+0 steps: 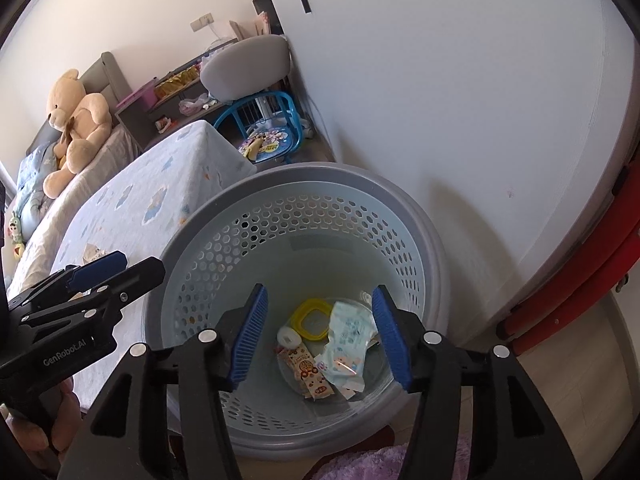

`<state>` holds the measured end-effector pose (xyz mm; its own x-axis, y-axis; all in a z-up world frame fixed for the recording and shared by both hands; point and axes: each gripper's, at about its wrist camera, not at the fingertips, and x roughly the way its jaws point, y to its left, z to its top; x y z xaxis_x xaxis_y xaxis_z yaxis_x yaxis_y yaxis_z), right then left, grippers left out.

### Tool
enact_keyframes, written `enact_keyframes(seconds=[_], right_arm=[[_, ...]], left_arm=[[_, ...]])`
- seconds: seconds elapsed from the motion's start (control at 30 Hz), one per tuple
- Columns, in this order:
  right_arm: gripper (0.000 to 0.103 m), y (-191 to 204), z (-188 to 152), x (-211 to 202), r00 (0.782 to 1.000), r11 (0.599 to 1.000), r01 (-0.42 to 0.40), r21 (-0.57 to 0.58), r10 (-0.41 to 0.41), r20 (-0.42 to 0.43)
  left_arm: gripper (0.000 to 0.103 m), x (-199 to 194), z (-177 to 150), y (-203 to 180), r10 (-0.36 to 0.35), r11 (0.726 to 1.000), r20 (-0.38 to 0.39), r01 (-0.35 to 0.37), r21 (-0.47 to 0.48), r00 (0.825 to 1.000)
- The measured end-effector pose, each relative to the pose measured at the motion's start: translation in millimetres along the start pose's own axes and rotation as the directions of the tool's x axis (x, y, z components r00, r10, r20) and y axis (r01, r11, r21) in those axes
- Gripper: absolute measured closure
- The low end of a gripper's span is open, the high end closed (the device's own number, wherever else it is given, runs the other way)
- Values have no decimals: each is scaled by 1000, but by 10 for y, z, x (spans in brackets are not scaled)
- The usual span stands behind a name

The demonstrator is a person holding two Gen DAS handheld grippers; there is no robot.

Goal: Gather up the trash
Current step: 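Move both tools back from the basket toward the table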

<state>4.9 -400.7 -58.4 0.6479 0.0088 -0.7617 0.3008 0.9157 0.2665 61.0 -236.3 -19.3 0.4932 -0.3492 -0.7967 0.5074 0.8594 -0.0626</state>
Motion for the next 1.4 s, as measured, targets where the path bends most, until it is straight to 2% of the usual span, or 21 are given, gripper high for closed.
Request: enact_keyframes(seconds=[0.8,1.1,1.4], right_arm=[[29,211,-88,-94,999,999,-29,-24,29,15],[26,423,-81,-137,998,998,-56,-43,57,15],[25,884,-98,-119,994,989,-109,-98,110,6]], left_arm=[[37,-280,-138,335,57,993,28,-54,-106,998],[37,-495,-251,658,112,980,54,-101,-170,992],[37,-688,-467,1144,194,955,50,-177,-239,980]])
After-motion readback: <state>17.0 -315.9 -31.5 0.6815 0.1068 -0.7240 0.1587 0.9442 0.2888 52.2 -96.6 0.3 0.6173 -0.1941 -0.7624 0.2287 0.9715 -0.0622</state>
